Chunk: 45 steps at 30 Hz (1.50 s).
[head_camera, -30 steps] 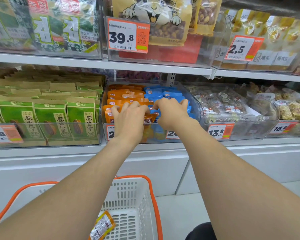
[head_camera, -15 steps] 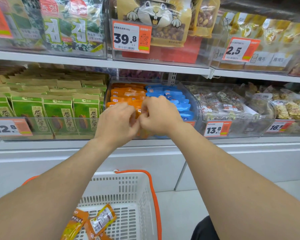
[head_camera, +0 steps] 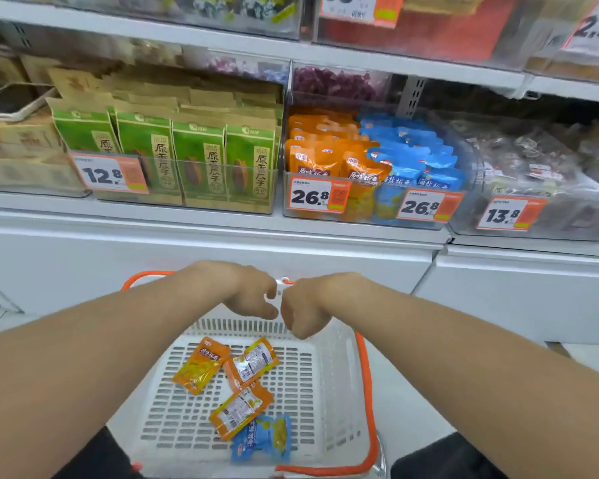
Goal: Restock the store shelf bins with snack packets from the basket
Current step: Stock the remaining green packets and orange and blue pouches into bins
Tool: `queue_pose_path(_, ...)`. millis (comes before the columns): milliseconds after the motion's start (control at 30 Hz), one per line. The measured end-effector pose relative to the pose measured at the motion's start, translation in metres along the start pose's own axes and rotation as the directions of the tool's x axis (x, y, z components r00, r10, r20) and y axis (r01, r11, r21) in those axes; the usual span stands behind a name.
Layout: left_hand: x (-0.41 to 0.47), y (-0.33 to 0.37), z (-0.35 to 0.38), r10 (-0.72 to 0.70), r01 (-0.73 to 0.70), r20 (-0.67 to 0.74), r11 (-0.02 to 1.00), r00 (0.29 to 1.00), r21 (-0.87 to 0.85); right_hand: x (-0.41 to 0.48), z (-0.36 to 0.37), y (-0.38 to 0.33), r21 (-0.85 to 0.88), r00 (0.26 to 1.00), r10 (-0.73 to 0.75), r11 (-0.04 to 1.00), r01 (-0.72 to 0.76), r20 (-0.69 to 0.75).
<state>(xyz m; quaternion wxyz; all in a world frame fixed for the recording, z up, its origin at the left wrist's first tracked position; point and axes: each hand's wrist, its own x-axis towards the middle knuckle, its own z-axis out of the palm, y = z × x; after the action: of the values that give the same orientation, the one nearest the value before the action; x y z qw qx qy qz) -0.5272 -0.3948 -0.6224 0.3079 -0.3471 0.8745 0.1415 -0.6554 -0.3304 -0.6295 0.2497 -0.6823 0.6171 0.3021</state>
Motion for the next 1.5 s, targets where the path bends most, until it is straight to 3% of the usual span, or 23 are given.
queue_pose_path(100,0.007,-0.003,0.01,-0.02,0.012,0.084,0.995,0.996,0.101,0.024,0.029,-0.023,-0.12,0.997,-0.036,0.992,0.044,0.071)
queue_pose_path(333,0.029,0.003,0.023,0.052,-0.071,0.08,0.967,0.995,0.245,0.075,0.113,-0.061,-0.283,0.978,-0.091,0.949,0.142,0.187)
queue_pose_path(633,0.048,0.021,0.013,0.137,-0.138,0.02,0.96,0.99,0.244,0.128,0.186,-0.07,-0.133,0.945,-0.2,0.962,0.24,0.259)
queue_pose_path(967,0.062,0.011,0.012,0.103,-0.111,0.045,0.952,0.994,0.285,0.149,0.205,-0.081,0.089,0.963,-0.19,0.98,0.176,0.192)
queue_pose_path(1267,0.056,0.019,0.009,0.126,-0.126,0.021,0.947,0.992,0.297,0.143,0.229,-0.073,0.147,0.991,-0.077,0.987,0.06,0.111)
queue_pose_path(1500,0.056,0.02,0.006,0.111,-0.102,-0.001,0.914,0.994,0.392,0.141,0.225,-0.071,0.057,0.997,-0.074,0.996,0.072,0.036)
